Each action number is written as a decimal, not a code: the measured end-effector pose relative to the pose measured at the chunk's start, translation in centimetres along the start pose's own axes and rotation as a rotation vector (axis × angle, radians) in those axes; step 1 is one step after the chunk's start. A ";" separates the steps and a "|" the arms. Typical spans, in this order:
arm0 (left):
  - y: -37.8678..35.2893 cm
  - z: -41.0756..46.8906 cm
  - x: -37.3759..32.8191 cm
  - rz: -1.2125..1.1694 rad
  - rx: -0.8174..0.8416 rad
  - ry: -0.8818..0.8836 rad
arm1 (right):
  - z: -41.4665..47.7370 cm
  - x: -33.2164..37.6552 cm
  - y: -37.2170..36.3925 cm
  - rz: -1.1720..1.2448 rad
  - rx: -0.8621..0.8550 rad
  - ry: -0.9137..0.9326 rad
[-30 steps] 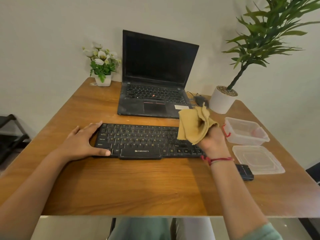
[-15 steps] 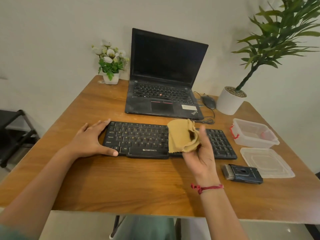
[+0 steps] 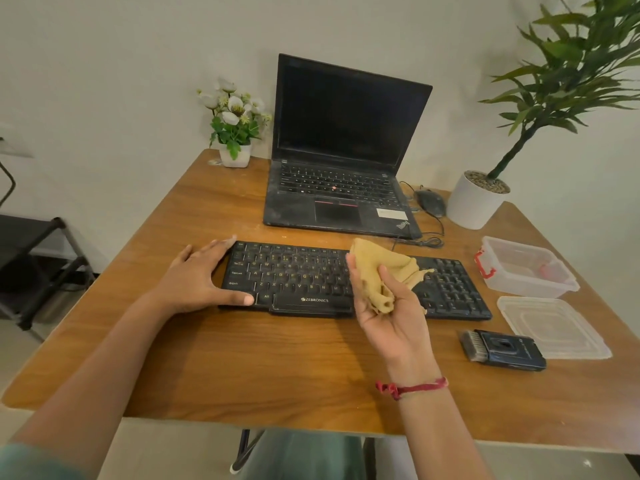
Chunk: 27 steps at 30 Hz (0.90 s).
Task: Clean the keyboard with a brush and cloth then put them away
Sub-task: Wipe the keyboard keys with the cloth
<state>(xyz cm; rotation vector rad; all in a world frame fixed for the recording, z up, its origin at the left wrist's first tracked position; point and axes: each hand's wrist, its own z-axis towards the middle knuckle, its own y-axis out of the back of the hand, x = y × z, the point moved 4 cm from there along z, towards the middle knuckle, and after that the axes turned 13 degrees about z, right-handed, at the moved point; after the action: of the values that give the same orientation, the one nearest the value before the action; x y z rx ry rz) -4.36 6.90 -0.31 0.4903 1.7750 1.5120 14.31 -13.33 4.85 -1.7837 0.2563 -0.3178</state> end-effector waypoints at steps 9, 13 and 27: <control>0.0 0.0 0.0 0.012 0.009 0.001 | -0.4 -0.1 1.5 -0.403 -0.302 0.110; -0.1 0.0 0.1 -0.005 0.016 0.003 | 1.3 0.6 0.2 -1.056 -0.433 0.327; 0.1 0.2 0.1 -0.057 0.007 0.015 | 11.8 -4.5 -6.6 -2.446 0.218 0.107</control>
<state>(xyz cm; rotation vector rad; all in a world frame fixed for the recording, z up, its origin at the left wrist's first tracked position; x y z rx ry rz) -4.33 7.14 -0.27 0.4292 1.7918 1.4743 14.25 0.50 8.36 -0.8873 -1.9510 -1.9081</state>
